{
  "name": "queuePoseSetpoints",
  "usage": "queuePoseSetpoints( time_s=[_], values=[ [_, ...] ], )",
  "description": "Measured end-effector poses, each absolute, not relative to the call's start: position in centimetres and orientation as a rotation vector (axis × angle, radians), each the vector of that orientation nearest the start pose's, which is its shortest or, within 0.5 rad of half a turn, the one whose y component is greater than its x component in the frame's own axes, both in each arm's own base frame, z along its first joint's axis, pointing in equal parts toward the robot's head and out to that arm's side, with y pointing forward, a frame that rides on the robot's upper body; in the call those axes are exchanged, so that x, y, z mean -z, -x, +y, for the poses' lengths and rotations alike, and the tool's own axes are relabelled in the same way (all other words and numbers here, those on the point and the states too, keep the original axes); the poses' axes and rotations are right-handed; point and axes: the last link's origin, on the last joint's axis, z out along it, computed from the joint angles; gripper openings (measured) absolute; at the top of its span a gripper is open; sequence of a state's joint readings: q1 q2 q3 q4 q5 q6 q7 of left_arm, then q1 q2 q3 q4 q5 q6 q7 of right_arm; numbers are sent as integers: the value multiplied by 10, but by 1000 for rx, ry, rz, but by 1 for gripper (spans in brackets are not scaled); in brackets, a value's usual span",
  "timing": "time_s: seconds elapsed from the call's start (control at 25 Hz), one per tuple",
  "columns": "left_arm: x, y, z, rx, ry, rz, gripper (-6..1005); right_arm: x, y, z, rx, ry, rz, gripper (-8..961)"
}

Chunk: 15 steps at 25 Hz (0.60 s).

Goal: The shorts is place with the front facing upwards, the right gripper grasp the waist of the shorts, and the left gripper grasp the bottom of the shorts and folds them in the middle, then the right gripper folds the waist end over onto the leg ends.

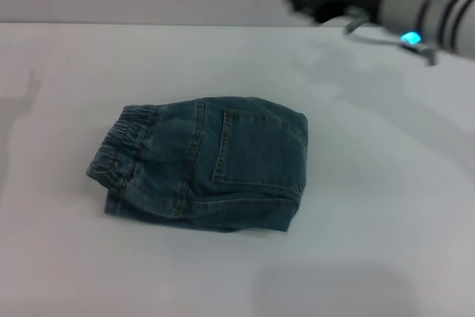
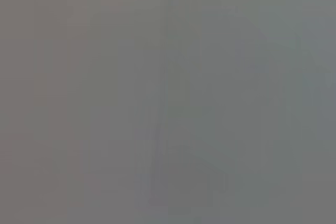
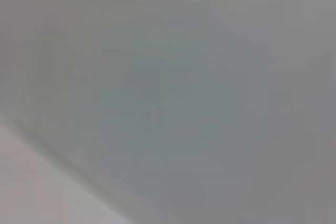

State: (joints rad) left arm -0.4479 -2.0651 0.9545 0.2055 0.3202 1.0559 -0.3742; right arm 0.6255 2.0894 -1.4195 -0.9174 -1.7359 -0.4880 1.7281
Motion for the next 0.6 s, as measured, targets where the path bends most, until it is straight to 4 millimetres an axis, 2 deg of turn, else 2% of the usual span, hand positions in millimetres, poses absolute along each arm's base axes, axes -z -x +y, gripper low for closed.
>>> queuePoseSetpoints(
  time_s=[0.12, 0.24, 0.6],
  values=[
    [-69, 364, 353, 764, 1298, -650, 840, -11, -185, 458, -414, 2088, 507, 512],
    [-69, 364, 353, 767, 1296, -650, 840, -26, -200, 465, -403, 2011, 537, 512],
    [-63, 362, 354, 770, 1308, -662, 840, -60, -217, 477, -437, 1744, 638, 512]
  ],
)
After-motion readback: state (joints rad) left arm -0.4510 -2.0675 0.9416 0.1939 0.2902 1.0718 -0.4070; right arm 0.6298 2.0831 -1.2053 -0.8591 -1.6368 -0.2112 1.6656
